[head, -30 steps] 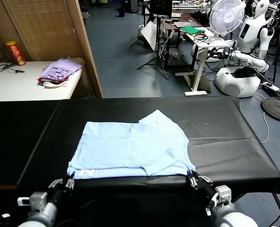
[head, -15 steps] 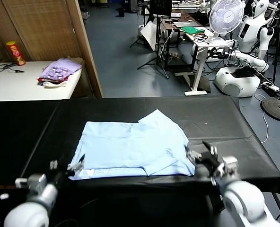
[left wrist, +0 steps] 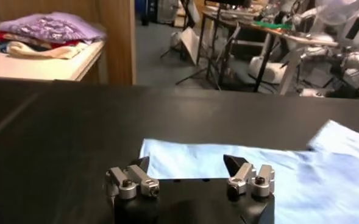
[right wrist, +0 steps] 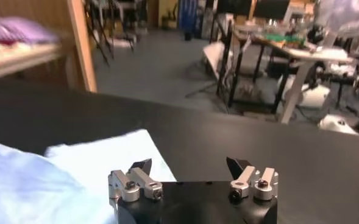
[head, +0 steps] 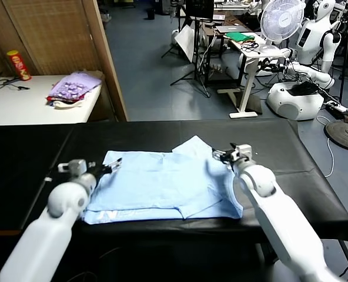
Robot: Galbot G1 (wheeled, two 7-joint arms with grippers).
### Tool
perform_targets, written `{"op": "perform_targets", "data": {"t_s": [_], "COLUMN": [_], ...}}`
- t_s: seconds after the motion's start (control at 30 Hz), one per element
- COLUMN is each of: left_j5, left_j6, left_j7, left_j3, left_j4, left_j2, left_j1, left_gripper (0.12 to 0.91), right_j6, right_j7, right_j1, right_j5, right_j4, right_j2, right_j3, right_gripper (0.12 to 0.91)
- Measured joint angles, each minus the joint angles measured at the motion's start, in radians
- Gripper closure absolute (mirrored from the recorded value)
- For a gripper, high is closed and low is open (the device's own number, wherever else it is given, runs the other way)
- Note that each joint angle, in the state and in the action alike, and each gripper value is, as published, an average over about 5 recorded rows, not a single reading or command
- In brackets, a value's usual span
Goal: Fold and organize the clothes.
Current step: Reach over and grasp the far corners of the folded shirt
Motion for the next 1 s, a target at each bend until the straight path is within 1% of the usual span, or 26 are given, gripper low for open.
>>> {"op": "perform_targets", "data": {"t_s": [0.1, 0.2, 0.27, 0.3, 0.37, 0.4, 0.47, 0.5, 0.53, 0.6, 0.63, 0.67, 0.73, 0.77, 0.83, 0.9, 1.0], "left_j5": [0.003, 0.0, -0.006, -0.008, -0.011, -0.011, -0.01, -0.01, -0.009, -0.008, -0.008, -0.008, -0.007, -0.006, -0.002, 0.005, 0.019], "left_j6": [0.005, 0.017, 0.028, 0.033, 0.042, 0.045, 0.049, 0.05, 0.05, 0.05, 0.05, 0.05, 0.048, 0.047, 0.041, 0.033, 0.02], "left_j7": [-0.002, -0.004, -0.004, -0.004, -0.002, -0.001, 0.002, 0.003, 0.005, 0.009, 0.012, 0.015, 0.022, 0.026, 0.032, 0.036, 0.035], "left_j3": [0.024, 0.035, 0.039, 0.04, 0.042, 0.042, 0.043, 0.043, 0.043, 0.042, 0.041, 0.04, 0.037, 0.035, 0.03, 0.022, 0.004], "left_j4": [0.066, 0.108, 0.122, 0.126, 0.131, 0.132, 0.135, 0.136, 0.136, 0.135, 0.133, 0.132, 0.127, 0.125, 0.119, 0.111, 0.089], "left_j2": [-0.008, -0.012, -0.012, -0.012, -0.01, -0.009, -0.007, -0.006, -0.005, -0.003, -0.002, -0.001, 0.0, 0.0, -0.001, -0.004, -0.004], "left_j1": [-0.049, -0.077, -0.086, -0.089, -0.093, -0.094, -0.094, -0.094, -0.092, -0.089, -0.086, -0.084, -0.079, -0.077, -0.072, -0.066, -0.051], "left_gripper": [0.232, 0.232, 0.233, 0.24, 0.288, 0.328, 0.434, 0.484, 0.551, 0.651, 0.718, 0.769, 0.855, 0.88, 0.898, 0.898, 0.902], "right_j6": [-0.001, 0.0, 0.001, 0.002, 0.003, 0.004, 0.005, 0.005, 0.006, 0.01, 0.016, 0.024, 0.049, 0.068, 0.109, 0.151, 0.191], "right_j7": [-0.009, -0.018, -0.027, -0.032, -0.042, -0.046, -0.052, -0.054, -0.056, -0.057, -0.057, -0.057, -0.057, -0.057, -0.06, -0.068, -0.087], "right_j1": [0.019, 0.032, 0.039, 0.042, 0.049, 0.052, 0.058, 0.059, 0.061, 0.061, 0.06, 0.059, 0.054, 0.05, 0.04, 0.025, -0.01], "right_j5": [-0.001, -0.003, -0.003, -0.003, -0.003, -0.003, -0.003, -0.003, -0.003, -0.005, -0.006, -0.009, -0.022, -0.033, -0.058, -0.073, -0.068], "right_j4": [-0.043, -0.075, -0.093, -0.102, -0.118, -0.125, -0.138, -0.142, -0.144, -0.147, -0.147, -0.147, -0.146, -0.144, -0.134, -0.113, -0.053], "right_j2": [0.024, 0.044, 0.054, 0.059, 0.067, 0.071, 0.077, 0.08, 0.083, 0.087, 0.088, 0.089, 0.09, 0.089, 0.085, 0.076, 0.054], "right_j3": [-0.007, -0.01, -0.01, -0.009, -0.01, -0.011, -0.013, -0.014, -0.014, -0.016, -0.017, -0.017, -0.017, -0.016, -0.012, -0.006, 0.01], "right_gripper": [0.227, 0.229, 0.245, 0.268, 0.312, 0.361, 0.476, 0.543, 0.626, 0.726, 0.776, 0.821, 0.878, 0.89, 0.903, 0.903, 0.903]}}
